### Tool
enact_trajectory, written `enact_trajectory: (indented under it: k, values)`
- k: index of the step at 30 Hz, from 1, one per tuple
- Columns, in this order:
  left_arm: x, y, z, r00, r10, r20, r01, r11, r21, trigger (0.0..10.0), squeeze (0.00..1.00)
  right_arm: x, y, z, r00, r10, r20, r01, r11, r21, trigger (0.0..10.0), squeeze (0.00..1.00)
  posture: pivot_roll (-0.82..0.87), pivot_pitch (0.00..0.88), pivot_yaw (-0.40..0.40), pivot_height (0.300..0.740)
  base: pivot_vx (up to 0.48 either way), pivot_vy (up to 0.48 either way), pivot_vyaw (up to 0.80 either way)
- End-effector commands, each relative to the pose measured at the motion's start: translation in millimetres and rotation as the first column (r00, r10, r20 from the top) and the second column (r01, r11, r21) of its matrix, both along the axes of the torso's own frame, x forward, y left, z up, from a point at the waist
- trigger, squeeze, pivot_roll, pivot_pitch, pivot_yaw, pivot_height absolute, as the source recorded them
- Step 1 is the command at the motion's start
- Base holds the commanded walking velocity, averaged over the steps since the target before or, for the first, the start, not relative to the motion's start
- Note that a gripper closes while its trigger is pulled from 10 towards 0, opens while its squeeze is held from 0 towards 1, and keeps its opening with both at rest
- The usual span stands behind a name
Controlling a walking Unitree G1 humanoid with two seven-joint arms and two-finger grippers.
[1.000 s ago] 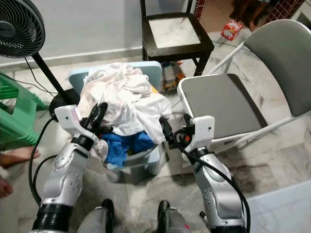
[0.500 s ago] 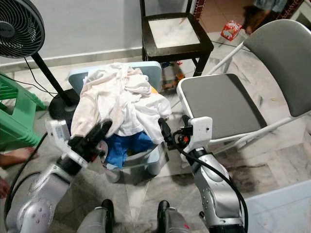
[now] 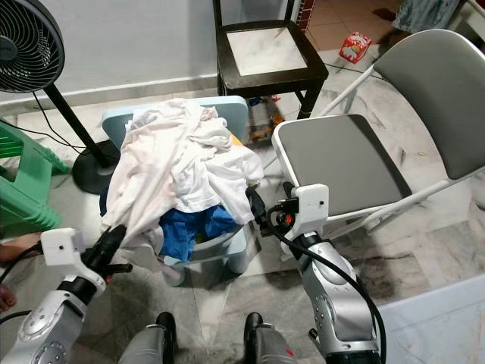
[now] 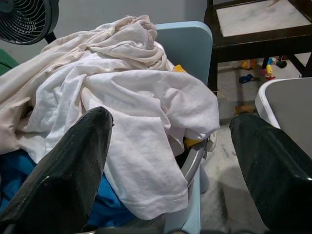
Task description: Hang hanger
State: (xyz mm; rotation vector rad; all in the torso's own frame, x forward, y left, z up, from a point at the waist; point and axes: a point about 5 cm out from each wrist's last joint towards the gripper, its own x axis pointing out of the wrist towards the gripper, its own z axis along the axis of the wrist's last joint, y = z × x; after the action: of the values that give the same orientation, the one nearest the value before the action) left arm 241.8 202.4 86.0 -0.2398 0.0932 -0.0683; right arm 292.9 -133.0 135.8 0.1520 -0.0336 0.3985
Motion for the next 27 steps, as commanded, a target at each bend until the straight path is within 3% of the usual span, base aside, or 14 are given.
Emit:
enact_trajectory:
  k: [1, 8, 9, 11, 12, 13, 14, 15, 16, 20, 21, 27]
  values:
    - [-7.5, 4.7, -13.5, 0.998, 0.037, -0.044, -0.035, 0.999, 0.032, 0.0, 0.00, -2.9, -1.1, -7.0, 1.000, 0.003, -0.019, -0.003, 1.000, -0.010, 10.0, 0.00, 0.21, 0.351, -0.068, 0.740, 0.000, 0.000, 0.00]
    - [-6.4, 7.9, -21.1, 0.995, 0.088, -0.048, -0.083, 0.993, 0.089, 0.0, 0.00, -2.4, -1.5, -7.1, 1.000, 0.000, -0.017, 0.000, 1.000, -0.013, 10.0, 0.00, 0.21, 0.351, -0.067, 0.740, 0.000, 0.000, 0.00]
    - [-1.0, 10.0, -15.5, 0.993, 0.116, -0.024, -0.112, 0.986, 0.123, 4.4, 0.00, -2.5, -1.6, -7.1, 1.000, -0.001, -0.017, 0.001, 1.000, -0.014, 10.0, 0.00, 0.21, 0.350, -0.067, 0.740, 0.000, 0.000, 0.00]
    - [3.6, 13.1, -9.0, 0.990, 0.144, 0.004, -0.143, 0.974, 0.175, 4.7, 0.00, -2.7, -1.4, -7.3, 1.000, -0.001, -0.017, 0.001, 1.000, -0.015, 10.0, 0.00, 0.21, 0.351, -0.068, 0.740, 0.000, 0.000, 0.00]
    - [5.2, 13.5, -6.5, 0.989, 0.146, 0.018, -0.147, 0.973, 0.181, 9.6, 0.00, -2.7, -1.4, -7.4, 1.000, -0.001, -0.017, 0.001, 1.000, -0.016, 10.0, 0.00, 0.21, 0.351, -0.069, 0.740, 0.000, 0.000, 0.00]
    - [8.9, 14.1, 0.4, 0.987, 0.151, 0.053, -0.159, 0.967, 0.197, 3.5, 0.00, -2.7, -1.4, -7.8, 1.000, -0.002, -0.017, 0.001, 1.000, -0.018, 10.0, 0.00, 0.21, 0.350, -0.069, 0.740, 0.000, 0.000, 0.00]
    - [10.2, 14.2, 2.9, 0.986, 0.153, 0.065, -0.163, 0.965, 0.204, 3.5, 0.00, -2.7, -1.3, -8.0, 1.000, -0.002, -0.017, 0.001, 1.000, -0.018, 10.0, 0.00, 0.21, 0.350, -0.069, 0.740, 0.000, 0.000, 0.00]
    - [10.9, 14.3, 4.2, 0.985, 0.155, 0.071, -0.167, 0.964, 0.209, 9.2, 0.00, -2.7, -1.3, -8.1, 1.000, -0.002, -0.017, 0.001, 1.000, -0.019, 10.0, 0.00, 0.21, 0.350, -0.069, 0.740, 0.000, 0.000, 0.00]
    - [15.4, 14.3, 10.3, 0.982, 0.166, 0.092, -0.184, 0.954, 0.239, 10.0, 0.00, -2.3, -1.3, -8.0, 1.000, -0.003, -0.016, 0.002, 1.000, -0.019, 10.0, 0.00, 0.21, 0.348, -0.068, 0.740, 0.000, 0.000, 0.00]
    - [26.3, 13.6, 22.8, 0.972, 0.199, 0.123, -0.228, 0.925, 0.304, 10.0, 0.00, -1.1, -0.3, -7.2, 1.000, -0.002, -0.013, 0.002, 1.000, -0.018, 10.0, 0.00, 0.21, 0.347, -0.070, 0.740, 0.000, 0.000, 0.00]
    - [27.2, 12.7, 23.6, 0.972, 0.201, 0.121, -0.229, 0.925, 0.302, 10.0, 1.00, -1.1, -0.3, -7.1, 1.000, -0.002, -0.012, 0.002, 1.000, -0.018, 10.0, 0.00, 0.21, 0.347, -0.069, 0.740, 0.000, 0.000, 0.00]
    - [21.3, 2.3, 22.9, 0.980, 0.157, 0.127, -0.195, 0.893, 0.405, 10.0, 1.00, -1.1, -1.2, -7.4, 1.000, -0.006, -0.011, 0.006, 1.000, -0.019, 10.0, 0.00, 0.21, 0.345, -0.063, 0.740, 0.000, 0.000, 0.00]
